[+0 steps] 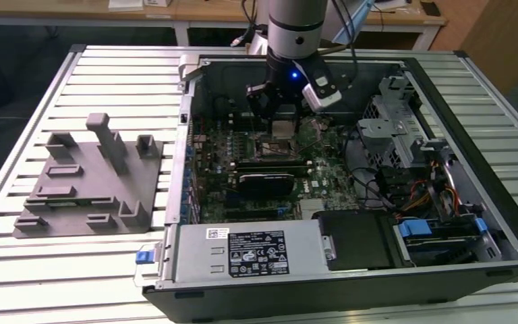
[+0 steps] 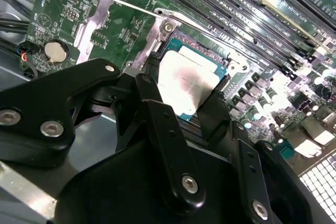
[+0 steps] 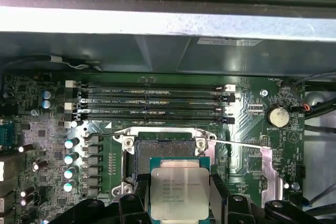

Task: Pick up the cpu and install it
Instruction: 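Pick up the cpu and move it towards the insertion slot, then place the cpu into insertion slot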

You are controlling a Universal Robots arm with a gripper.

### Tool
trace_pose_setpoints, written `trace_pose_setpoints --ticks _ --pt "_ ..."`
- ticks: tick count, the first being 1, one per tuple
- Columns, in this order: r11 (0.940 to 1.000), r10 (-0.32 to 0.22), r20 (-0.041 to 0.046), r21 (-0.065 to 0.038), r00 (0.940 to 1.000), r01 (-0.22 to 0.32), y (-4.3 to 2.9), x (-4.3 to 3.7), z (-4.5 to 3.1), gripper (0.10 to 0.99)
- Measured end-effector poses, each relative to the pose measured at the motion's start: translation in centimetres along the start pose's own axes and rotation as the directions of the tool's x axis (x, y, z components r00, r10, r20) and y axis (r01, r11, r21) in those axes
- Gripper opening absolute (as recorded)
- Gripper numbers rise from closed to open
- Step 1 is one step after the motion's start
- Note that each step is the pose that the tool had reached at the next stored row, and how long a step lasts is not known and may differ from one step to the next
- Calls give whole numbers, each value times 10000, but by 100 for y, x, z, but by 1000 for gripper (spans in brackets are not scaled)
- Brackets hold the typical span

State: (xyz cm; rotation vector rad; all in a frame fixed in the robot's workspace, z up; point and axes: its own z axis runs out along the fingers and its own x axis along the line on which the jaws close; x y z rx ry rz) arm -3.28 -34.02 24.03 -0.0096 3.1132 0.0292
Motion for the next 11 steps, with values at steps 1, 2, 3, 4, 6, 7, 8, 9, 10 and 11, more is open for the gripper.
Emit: trace_pose_setpoints --ticks 1,2,3,4,6,7,8,9,10,11 --pt "10000 0 0 0 10000 0 0 0 3 541" --pt "10000 0 0 0 10000 0 0 0 5 541" --pt "10000 0 0 0 10000 0 0 0 5 541" --pt "10000 0 1 -1 10000 0 0 0 6 541" --pt "10000 0 0 -1 10000 0 0 0 6 541" --pt "10000 0 1 -1 10000 0 0 0 6 541" --pt "10000 0 0 0 10000 0 0 0 6 541" --pt "10000 0 0 -1 10000 0 0 0 7 541" --pt "10000 0 1 -1 10000 0 0 0 7 541" --pt "10000 0 1 0 10000 0 0 0 7 541"
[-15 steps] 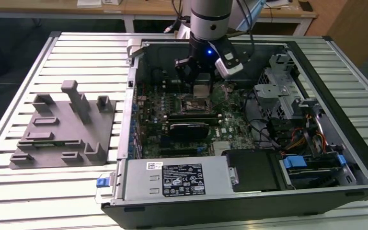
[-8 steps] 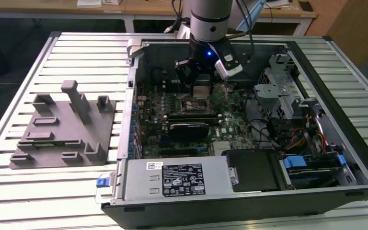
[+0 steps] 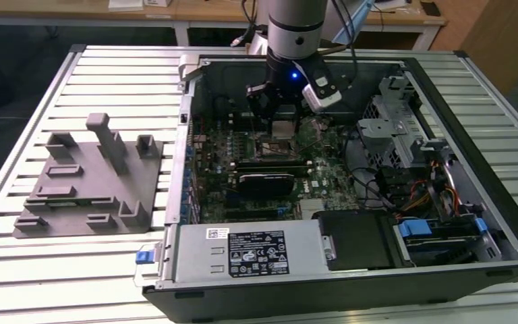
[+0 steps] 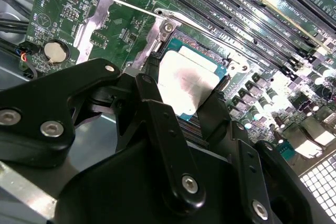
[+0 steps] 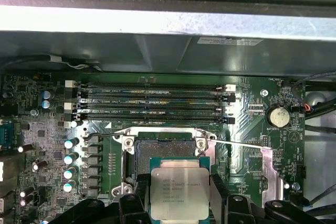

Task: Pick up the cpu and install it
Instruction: 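Place the cpu into insertion slot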

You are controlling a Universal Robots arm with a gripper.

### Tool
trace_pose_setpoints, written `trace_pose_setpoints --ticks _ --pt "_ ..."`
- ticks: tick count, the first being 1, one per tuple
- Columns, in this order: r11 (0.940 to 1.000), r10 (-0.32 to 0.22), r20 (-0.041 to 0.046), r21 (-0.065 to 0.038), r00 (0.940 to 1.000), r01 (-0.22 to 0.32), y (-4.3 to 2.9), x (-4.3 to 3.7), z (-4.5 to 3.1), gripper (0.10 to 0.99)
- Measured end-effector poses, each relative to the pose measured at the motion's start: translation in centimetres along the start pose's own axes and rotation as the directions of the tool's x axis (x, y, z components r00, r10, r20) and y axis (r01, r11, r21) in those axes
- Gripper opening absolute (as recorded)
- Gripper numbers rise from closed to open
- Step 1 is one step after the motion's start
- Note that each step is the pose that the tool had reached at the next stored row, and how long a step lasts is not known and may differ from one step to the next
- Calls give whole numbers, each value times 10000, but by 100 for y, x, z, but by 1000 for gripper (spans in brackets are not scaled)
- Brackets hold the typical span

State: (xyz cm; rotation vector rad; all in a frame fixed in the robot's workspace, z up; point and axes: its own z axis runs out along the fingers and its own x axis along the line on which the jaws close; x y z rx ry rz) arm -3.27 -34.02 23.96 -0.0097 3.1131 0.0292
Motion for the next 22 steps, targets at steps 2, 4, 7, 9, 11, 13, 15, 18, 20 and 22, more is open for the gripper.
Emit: trace_pose_setpoints --ticks 2,4,7,9,11,13,15,18,20,22 --pt "10000 5 0 -1 10000 -5 0 0 0 541" --pt "9999 160 3 4 9999 -160 0 0 1 541" --pt "9933 1154 27 77 9933 -1154 0 0 1 541" --pt "9890 1473 34 93 9891 -1473 0 0 0 541" --pt "9841 1770 42 101 9842 -1771 0 0 1 541" --pt "9781 2078 50 111 9782 -2079 0 0 1 541" --pt "9702 2421 59 121 9702 -2422 0 0 2 541" --pt "9566 2911 74 139 9567 -2911 0 0 2 541" --pt "9459 3239 84 149 9461 -3240 0 0 3 541" --pt "9336 3578 94 159 9338 -3579 0 0 4 541"
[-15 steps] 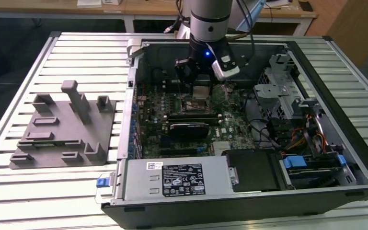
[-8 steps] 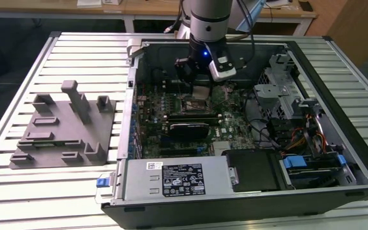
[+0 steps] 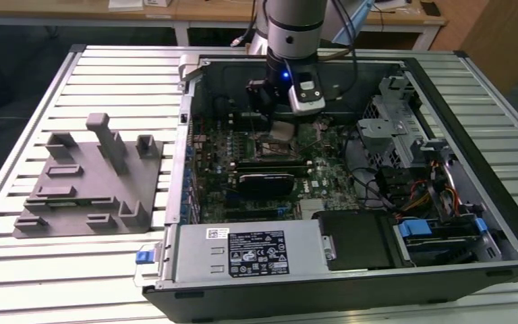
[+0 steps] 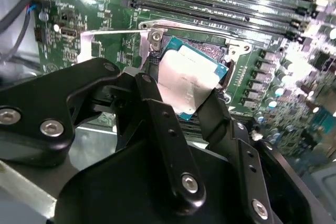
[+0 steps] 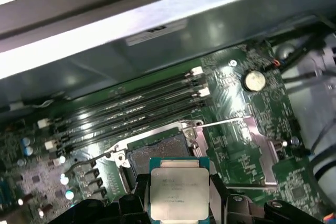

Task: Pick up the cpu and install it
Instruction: 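Place the cpu into insertion slot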

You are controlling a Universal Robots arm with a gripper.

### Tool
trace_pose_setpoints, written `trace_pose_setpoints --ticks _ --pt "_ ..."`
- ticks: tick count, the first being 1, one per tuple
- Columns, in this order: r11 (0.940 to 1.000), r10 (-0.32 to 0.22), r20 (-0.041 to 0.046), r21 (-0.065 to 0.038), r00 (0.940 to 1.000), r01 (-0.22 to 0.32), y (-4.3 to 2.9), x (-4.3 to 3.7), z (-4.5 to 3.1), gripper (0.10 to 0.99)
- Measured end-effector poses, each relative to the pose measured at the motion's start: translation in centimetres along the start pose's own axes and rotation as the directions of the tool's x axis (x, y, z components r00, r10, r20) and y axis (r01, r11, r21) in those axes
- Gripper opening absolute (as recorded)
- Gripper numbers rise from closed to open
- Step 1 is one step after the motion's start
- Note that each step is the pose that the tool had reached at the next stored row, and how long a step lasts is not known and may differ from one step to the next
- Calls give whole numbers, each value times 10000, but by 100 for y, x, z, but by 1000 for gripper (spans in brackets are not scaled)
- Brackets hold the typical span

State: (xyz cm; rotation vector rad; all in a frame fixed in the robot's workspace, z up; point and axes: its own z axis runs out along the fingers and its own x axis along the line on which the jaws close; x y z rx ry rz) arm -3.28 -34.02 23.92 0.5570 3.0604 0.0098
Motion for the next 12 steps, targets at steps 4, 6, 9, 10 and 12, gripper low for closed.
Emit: trace_pose_setpoints --ticks 4,6,9,10,12 --pt "9974 713 11 26 9975 -713 0 0 2 541" --pt "9941 1082 17 38 9941 -1082 0 0 4 541" --pt "9867 1622 27 54 9868 -1622 0 0 6 541" --pt "9836 1800 30 60 9837 -1800 0 0 7 541" --pt "9765 2153 37 70 9765 -2153 0 0 9 541"
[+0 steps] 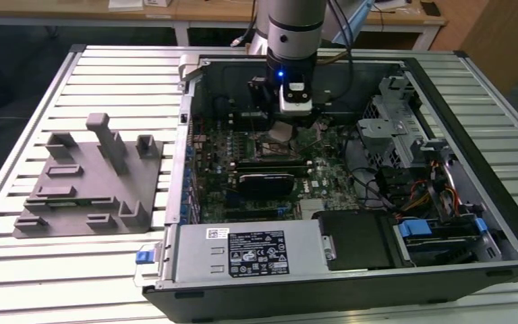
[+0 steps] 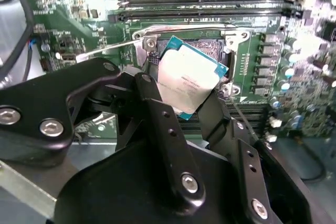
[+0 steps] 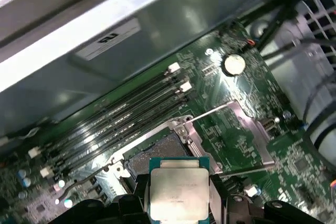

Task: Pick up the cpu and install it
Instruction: 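Place the cpu into insertion slot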

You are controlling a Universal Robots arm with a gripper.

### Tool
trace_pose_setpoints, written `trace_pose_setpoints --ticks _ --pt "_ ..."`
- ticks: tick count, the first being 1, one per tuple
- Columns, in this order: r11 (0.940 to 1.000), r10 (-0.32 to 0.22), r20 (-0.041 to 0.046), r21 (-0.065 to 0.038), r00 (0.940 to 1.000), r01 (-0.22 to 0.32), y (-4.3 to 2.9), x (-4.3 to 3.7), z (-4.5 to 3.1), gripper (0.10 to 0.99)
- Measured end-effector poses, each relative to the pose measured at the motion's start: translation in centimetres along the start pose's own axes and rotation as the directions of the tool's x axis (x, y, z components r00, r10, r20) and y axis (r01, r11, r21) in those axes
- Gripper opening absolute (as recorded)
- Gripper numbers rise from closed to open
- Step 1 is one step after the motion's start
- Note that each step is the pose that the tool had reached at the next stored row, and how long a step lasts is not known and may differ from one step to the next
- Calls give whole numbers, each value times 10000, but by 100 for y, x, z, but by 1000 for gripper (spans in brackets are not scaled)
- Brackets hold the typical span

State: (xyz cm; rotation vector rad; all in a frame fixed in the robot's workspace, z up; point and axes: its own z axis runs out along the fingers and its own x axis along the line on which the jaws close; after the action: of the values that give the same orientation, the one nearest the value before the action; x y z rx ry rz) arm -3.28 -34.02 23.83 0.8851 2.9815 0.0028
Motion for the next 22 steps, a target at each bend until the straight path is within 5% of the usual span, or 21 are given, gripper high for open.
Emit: trace_pose_setpoints --ticks 6,11,15,22 --pt "9941 1085 16 36 9941 -1085 0 0 4 541" --pt "9801 1984 32 62 9801 -1985 0 0 9 541" --pt "9633 2682 45 82 9633 -2683 0 0 12 541" --pt "9216 3880 71 113 9216 -3880 0 1 18 541"
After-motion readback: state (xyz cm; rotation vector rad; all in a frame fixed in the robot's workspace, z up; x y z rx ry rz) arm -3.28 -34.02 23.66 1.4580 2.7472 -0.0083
